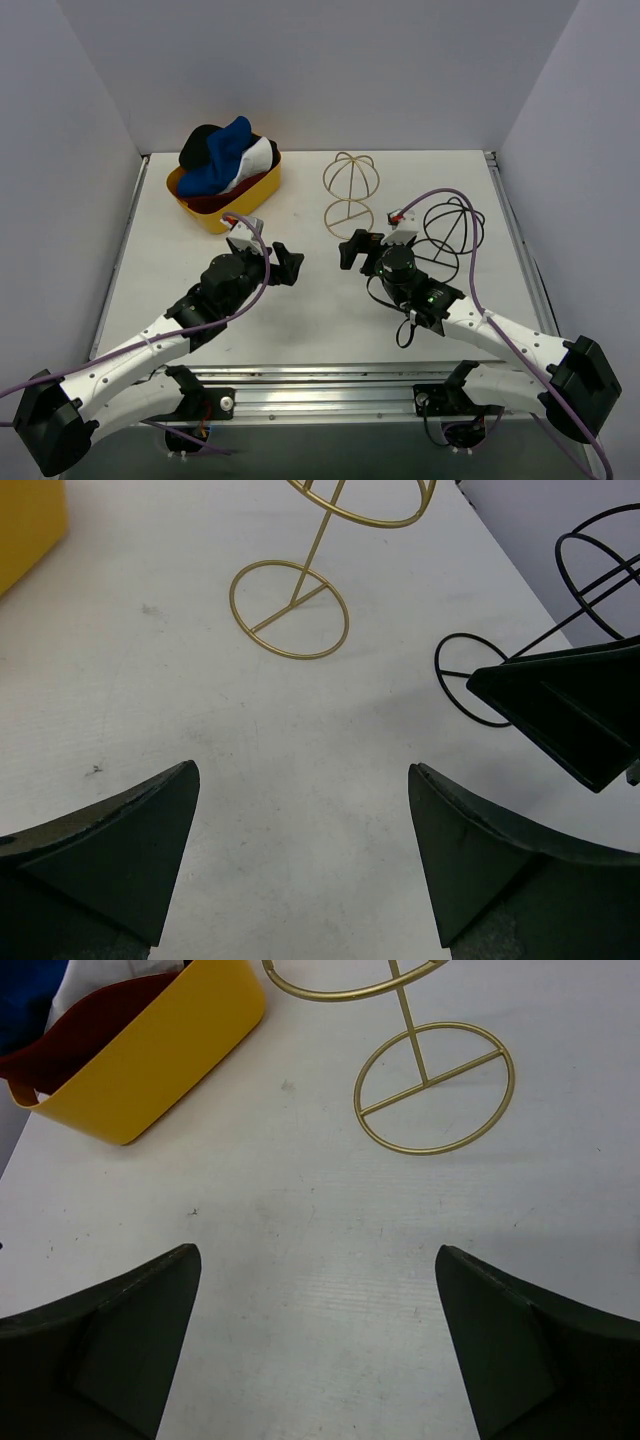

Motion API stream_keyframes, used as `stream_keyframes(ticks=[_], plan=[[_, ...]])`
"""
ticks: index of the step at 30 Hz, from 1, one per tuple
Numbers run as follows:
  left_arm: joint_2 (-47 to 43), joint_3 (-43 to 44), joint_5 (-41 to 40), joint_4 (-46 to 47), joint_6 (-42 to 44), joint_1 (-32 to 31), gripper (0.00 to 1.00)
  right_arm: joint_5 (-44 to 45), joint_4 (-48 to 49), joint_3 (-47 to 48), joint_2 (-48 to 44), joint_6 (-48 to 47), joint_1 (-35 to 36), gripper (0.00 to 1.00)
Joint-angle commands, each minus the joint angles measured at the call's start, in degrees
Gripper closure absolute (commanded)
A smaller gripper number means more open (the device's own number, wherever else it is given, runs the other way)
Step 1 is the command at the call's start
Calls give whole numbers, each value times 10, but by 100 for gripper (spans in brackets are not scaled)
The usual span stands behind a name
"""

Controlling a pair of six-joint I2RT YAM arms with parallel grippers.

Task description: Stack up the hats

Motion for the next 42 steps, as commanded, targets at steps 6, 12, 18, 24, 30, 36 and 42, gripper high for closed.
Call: stream_keyframes(ticks=[6, 12, 18, 24, 30, 36, 42], plan=[[7, 18, 1, 29, -22, 1, 6, 33, 19, 20, -18, 5, 0, 0], [72, 144, -70, -44, -26, 14, 6, -11, 29, 17, -42, 0, 0, 0], [188, 325, -123, -170, -5, 95, 6, -13, 49, -1, -49, -10, 3, 3], [286, 420, -50, -222, 20, 229, 1, -16, 40, 10, -23, -7, 4, 4], [355, 499, -26, -254, 62, 300, 9, -34, 34, 20, -12, -11, 4, 5], [393, 552, -9, -270, 89, 335, 15, -37, 32, 19, -16, -14, 4, 5], [418, 570, 0, -277, 94, 351, 20, -44, 16, 29, -18, -7, 6, 6]])
